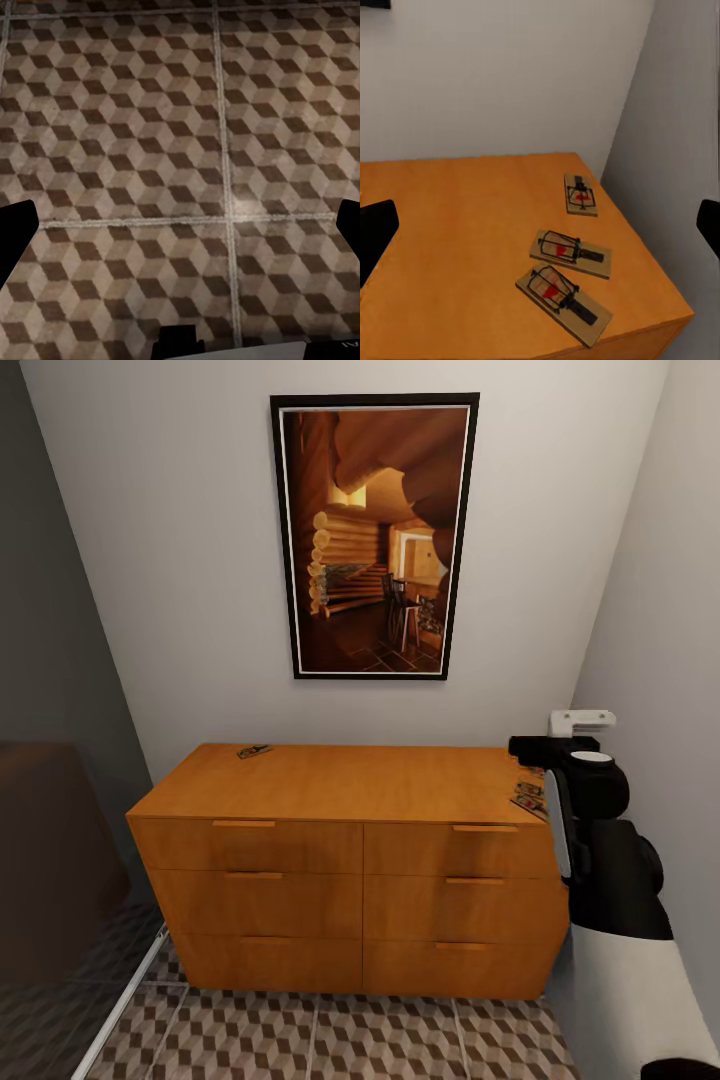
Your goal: Take the four mousetraps from the cabinet in the bathroom and place them on the bathroom floor. Make sure all four end up on the same floor surface, and ensure that at least two of them are either under or directly next to the same bathroom sink.
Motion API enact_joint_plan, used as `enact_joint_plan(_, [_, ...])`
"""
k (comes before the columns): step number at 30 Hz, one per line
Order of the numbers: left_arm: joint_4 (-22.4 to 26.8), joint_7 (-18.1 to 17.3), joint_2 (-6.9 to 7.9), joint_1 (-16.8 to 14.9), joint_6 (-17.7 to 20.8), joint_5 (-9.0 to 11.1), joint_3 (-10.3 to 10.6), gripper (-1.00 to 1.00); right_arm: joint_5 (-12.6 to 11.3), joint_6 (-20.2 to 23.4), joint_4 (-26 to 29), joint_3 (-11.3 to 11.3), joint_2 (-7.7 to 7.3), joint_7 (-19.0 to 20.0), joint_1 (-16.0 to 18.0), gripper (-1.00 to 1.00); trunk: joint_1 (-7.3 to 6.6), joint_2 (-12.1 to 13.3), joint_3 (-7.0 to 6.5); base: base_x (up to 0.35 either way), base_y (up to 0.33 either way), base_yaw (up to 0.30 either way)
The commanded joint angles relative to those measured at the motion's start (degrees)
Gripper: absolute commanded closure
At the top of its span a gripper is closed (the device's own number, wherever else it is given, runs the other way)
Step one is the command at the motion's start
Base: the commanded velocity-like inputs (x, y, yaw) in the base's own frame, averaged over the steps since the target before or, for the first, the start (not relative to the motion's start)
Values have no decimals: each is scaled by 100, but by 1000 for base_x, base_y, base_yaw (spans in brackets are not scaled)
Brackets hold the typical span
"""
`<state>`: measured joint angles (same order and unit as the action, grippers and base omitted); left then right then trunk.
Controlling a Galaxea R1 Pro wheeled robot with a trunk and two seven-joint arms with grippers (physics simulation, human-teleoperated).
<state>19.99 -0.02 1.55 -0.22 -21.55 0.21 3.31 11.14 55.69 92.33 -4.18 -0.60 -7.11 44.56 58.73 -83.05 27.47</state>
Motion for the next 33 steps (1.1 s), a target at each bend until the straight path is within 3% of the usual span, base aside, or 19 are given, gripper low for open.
enact_joint_plan(1, [1,9,6,-3,-16,2,30,-100,-2,41,-40,5,-2,-12,156,-100,0,-3,6,0,0,0])
enact_joint_plan(15, [1,10,9,-1,-16,3,29,-100,-14,68,-1197,5,-8,-2,1146,-100,0,-3,6,0,0,0])
enact_joint_plan(24, [4,10,7,0,-16,-1,29,-100,-87,51,-1756,2,-134,51,1291,-100,0,-3,6,0,0,0])
enact_joint_plan(33, [3,10,4,-2,-16,2,29,-100,-230,47,-2075,-40,-341,471,1304,-100,0,-3,6,0,0,0])
